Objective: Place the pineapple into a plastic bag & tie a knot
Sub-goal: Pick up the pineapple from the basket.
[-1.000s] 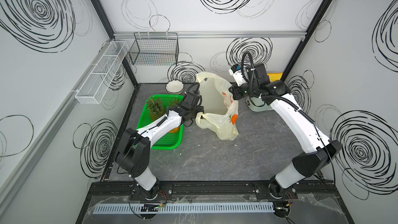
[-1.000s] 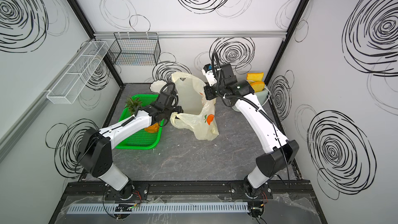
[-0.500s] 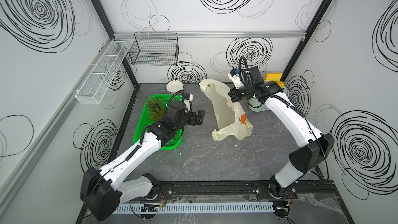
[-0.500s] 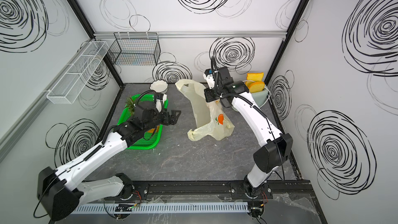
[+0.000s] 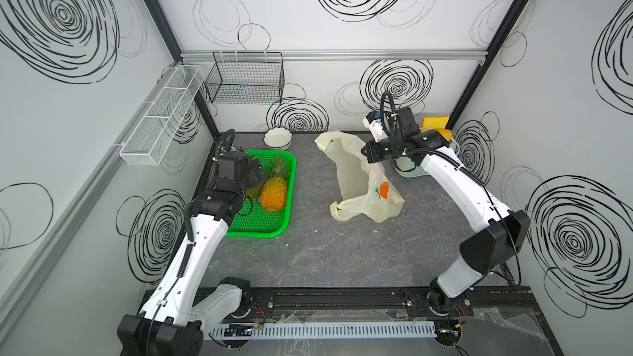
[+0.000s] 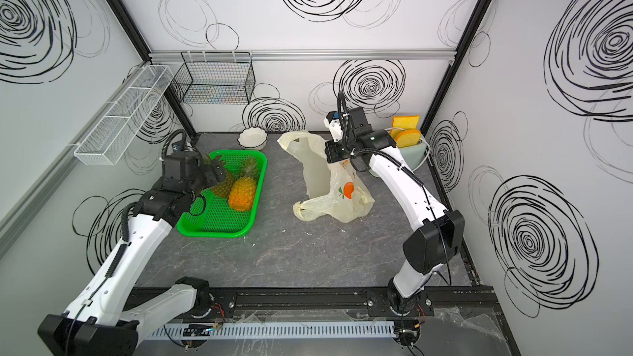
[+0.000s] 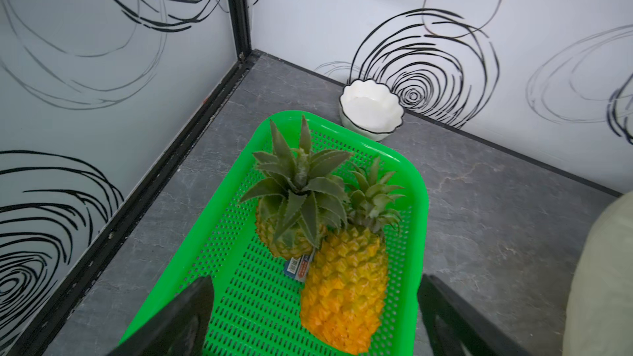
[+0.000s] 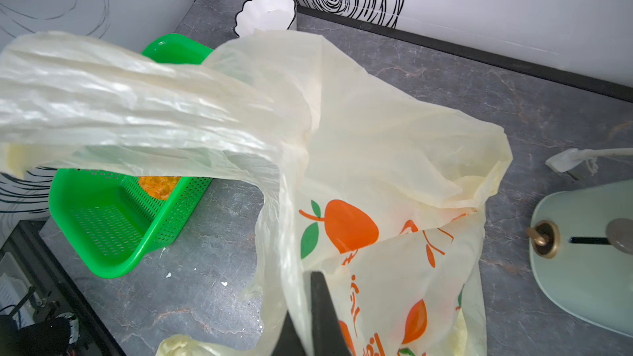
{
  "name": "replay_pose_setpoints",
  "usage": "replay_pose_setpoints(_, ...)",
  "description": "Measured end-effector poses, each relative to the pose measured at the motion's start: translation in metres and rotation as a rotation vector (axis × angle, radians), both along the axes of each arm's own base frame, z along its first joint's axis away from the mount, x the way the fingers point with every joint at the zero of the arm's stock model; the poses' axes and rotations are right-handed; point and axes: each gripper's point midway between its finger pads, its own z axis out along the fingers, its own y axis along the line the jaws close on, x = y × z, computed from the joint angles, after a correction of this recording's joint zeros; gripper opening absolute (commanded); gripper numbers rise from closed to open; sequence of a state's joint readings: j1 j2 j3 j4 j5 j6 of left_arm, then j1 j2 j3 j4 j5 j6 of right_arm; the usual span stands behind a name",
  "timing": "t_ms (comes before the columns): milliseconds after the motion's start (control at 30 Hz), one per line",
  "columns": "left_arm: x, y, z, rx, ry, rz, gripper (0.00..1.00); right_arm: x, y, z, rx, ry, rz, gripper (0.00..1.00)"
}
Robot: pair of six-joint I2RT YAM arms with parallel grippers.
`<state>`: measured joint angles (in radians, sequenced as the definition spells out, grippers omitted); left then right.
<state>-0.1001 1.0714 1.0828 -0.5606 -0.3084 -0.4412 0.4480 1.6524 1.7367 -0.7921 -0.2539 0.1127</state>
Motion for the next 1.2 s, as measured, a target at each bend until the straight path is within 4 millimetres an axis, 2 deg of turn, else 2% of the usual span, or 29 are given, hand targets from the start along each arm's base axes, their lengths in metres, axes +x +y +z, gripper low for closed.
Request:
replay_pose_setpoints(167, 0.027, 0.027, -0.020, 0.022, 0.097, 0.003, 0.97, -0.001, 0.007, -0.006, 0.022, 0.030, 0.026, 0.00)
replay_pose_setpoints(367, 0.057, 0.029, -0.048, 0.078, 0.203, -0.083, 0.97, -0.003, 0.013, -0.008, 0.044, 0.052, 0.045, 0.00)
replay_pose_setpoints(533, 0.068, 0.026, -0.053, 0.097, 0.224, -0.149, 0.97, -0.003, 0.019, 0.004, 0.087, 0.042, 0.060, 0.00)
replay_pose_setpoints(700, 0.080, 0.029, -0.051, 0.110, 0.216, -0.163, 0.97, -0.005, 0.021, 0.006, 0.101, 0.048, 0.071, 0.00)
replay_pose_setpoints(867, 0.092, 0.042, -0.068, 0.108, 0.249, -0.130, 0.97, -0.005, 0.021, 0.005, 0.103, 0.050, 0.073, 0.00)
replay_pose_setpoints(1033, 0.104, 0.045, -0.080, 0.114, 0.269, -0.121, 0.99, -0.005, 0.021, 0.005, 0.103, 0.051, 0.074, 0.00)
replay_pose_setpoints(1200, 0.108, 0.043, -0.080, 0.110, 0.257, -0.120, 0.70, -0.006, 0.022, 0.005, 0.106, 0.053, 0.077, 0.00)
